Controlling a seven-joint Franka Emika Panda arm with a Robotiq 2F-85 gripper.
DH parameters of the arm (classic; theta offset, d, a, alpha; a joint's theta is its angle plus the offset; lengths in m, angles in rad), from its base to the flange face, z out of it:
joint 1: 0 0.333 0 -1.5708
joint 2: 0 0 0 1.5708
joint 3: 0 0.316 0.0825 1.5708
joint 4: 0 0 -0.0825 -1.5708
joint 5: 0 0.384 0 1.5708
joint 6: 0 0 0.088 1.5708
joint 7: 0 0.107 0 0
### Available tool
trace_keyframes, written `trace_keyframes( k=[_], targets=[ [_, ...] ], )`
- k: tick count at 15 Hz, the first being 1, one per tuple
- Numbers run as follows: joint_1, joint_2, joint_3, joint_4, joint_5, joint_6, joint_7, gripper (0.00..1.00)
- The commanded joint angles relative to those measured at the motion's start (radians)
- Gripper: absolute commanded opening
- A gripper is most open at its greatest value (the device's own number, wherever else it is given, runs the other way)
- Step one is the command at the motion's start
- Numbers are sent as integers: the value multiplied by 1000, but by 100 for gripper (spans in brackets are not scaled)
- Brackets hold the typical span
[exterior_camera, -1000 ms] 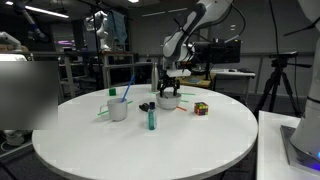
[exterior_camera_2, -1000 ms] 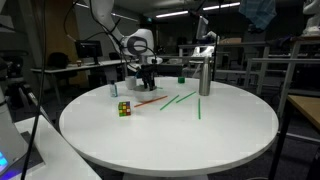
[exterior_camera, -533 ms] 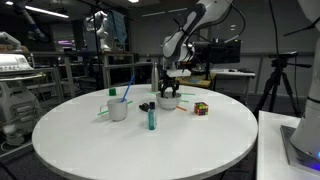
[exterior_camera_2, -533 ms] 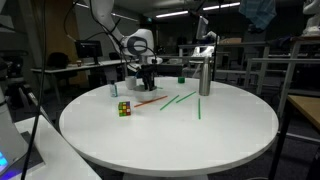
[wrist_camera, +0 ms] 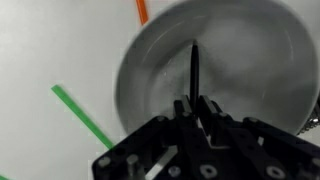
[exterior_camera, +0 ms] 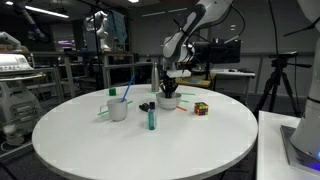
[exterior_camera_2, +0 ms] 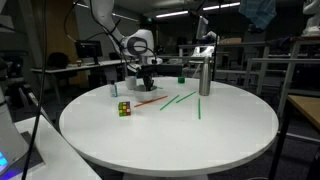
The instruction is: Move the pen from the white bowl to the white cup
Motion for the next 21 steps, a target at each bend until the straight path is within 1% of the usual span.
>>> trace_keyframes(
  k=[1, 3, 8, 12, 17, 21],
  targets=[
    [-14, 25, 8, 46, 17, -29, -37, 0],
    [-13, 25, 6, 49, 15, -31, -34, 2],
    [-5, 0, -1, 55, 7, -33, -21, 2],
    [6, -15, -12, 83, -7, -41, -2, 2],
    [24, -37, -29, 121, -29, -77, 24, 2],
    [22, -50, -27, 148, -28, -111, 28, 2]
  ],
)
